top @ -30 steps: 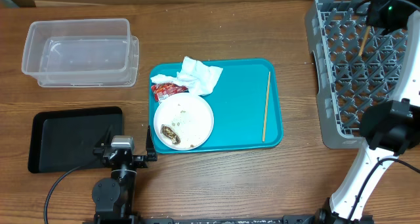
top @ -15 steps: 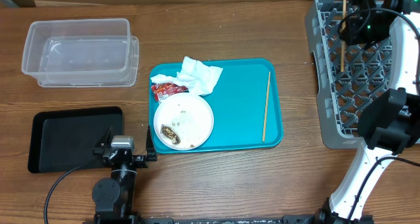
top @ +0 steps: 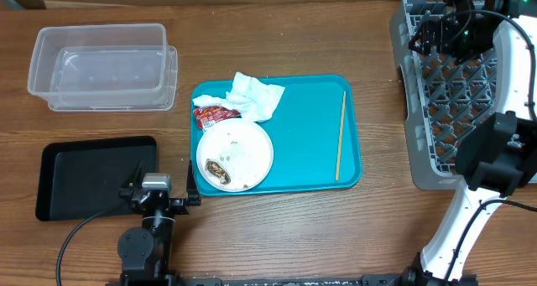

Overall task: Sort waste into correct bins and load items into the dishwasher
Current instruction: 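Carry the chopstick to the rack and drop it in, then return the right gripper to grasp the second chopstick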

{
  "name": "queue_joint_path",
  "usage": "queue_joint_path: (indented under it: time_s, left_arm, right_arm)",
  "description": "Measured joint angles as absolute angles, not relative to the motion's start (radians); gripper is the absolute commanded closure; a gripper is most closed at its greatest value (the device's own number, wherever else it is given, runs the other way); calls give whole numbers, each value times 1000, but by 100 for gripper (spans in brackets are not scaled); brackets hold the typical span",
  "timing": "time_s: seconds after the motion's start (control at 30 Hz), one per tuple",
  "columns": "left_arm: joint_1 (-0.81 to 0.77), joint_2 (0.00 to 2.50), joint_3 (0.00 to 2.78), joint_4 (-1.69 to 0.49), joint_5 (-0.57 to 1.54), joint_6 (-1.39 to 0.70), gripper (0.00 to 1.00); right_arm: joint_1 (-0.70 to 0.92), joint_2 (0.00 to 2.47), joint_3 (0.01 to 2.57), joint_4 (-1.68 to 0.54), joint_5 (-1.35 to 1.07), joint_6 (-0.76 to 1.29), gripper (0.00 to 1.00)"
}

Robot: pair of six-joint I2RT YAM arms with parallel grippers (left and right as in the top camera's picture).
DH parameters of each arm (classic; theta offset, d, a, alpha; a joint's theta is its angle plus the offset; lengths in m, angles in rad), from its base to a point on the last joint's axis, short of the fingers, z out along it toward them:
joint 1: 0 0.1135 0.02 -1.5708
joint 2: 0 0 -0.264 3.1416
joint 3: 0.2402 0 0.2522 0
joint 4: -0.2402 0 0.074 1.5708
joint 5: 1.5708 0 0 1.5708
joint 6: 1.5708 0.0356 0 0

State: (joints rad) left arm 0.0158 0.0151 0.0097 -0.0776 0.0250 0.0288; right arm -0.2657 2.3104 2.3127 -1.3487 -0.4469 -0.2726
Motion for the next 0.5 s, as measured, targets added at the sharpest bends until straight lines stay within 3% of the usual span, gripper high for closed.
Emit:
queue_joint_path:
  time_s: [0.17,0.33,0.5]
  left_arm:
    - [16,15,10,-78,25,29,0]
    - [16,15,10,-78,25,29,0]
    - [16,15,10,-78,25,29,0]
  right_arm:
    - [-266,2310,2313,-1494,-698,-165,0]
    - [-242,2310,2313,-1654,-866,-135,45]
    - [-118,2310,2313,-1695,-648,-33,37]
